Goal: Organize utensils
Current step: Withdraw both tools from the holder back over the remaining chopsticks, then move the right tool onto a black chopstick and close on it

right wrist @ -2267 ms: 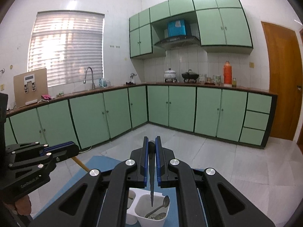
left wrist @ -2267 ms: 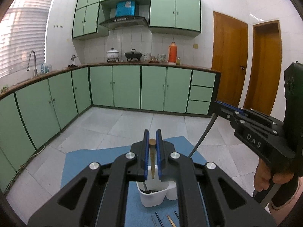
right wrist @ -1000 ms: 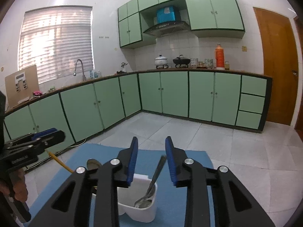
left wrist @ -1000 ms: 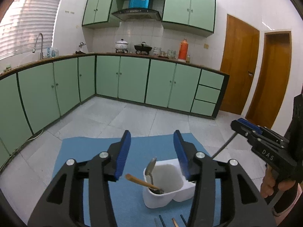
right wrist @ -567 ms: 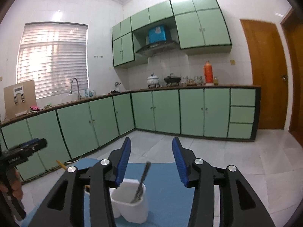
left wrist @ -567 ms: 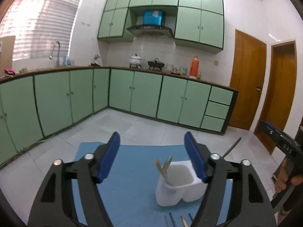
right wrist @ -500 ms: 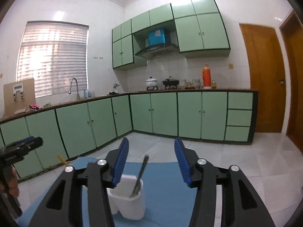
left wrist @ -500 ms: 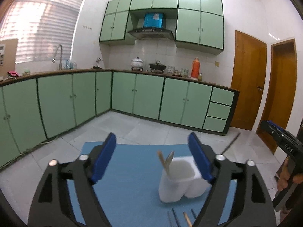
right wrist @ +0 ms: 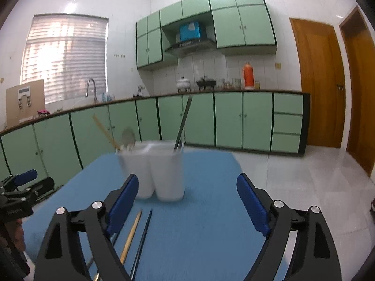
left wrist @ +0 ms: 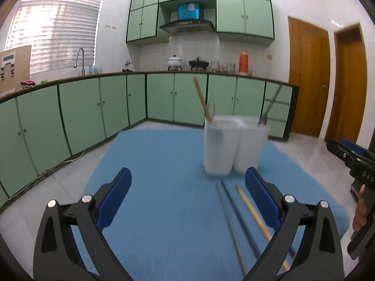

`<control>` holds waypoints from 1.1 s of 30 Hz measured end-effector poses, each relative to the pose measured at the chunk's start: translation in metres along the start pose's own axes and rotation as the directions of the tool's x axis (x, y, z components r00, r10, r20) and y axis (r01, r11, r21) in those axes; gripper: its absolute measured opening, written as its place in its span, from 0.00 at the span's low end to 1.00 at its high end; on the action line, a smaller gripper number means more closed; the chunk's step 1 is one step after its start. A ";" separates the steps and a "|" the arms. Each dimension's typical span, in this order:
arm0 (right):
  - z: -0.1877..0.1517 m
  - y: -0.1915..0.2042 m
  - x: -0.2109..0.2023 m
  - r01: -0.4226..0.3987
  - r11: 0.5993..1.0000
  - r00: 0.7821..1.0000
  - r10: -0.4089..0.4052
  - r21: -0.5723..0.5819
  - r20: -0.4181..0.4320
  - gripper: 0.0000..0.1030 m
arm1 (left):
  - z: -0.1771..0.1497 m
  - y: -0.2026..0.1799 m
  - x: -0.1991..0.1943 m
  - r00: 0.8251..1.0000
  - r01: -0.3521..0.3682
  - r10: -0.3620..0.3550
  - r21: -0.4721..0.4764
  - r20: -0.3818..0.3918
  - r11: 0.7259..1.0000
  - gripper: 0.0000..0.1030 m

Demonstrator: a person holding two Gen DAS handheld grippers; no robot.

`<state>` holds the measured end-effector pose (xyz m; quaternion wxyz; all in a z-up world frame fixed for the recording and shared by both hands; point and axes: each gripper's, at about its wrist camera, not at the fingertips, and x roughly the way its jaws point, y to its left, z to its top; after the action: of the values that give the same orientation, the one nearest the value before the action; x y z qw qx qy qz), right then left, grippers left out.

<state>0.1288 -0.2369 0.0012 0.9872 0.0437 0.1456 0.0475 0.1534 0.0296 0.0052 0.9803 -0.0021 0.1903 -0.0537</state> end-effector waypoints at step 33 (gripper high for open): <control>-0.140 0.053 -0.044 0.050 0.995 0.997 -0.054 -0.084 -0.049 0.64 | -0.122 -0.013 -0.036 1.000 -0.022 0.022 -0.011 -0.021 1.000 0.92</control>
<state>0.0416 -0.1791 -0.1145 0.9850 -0.0024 0.1700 0.0290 0.0733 0.0222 -0.0939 0.9788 -0.0051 0.2006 -0.0418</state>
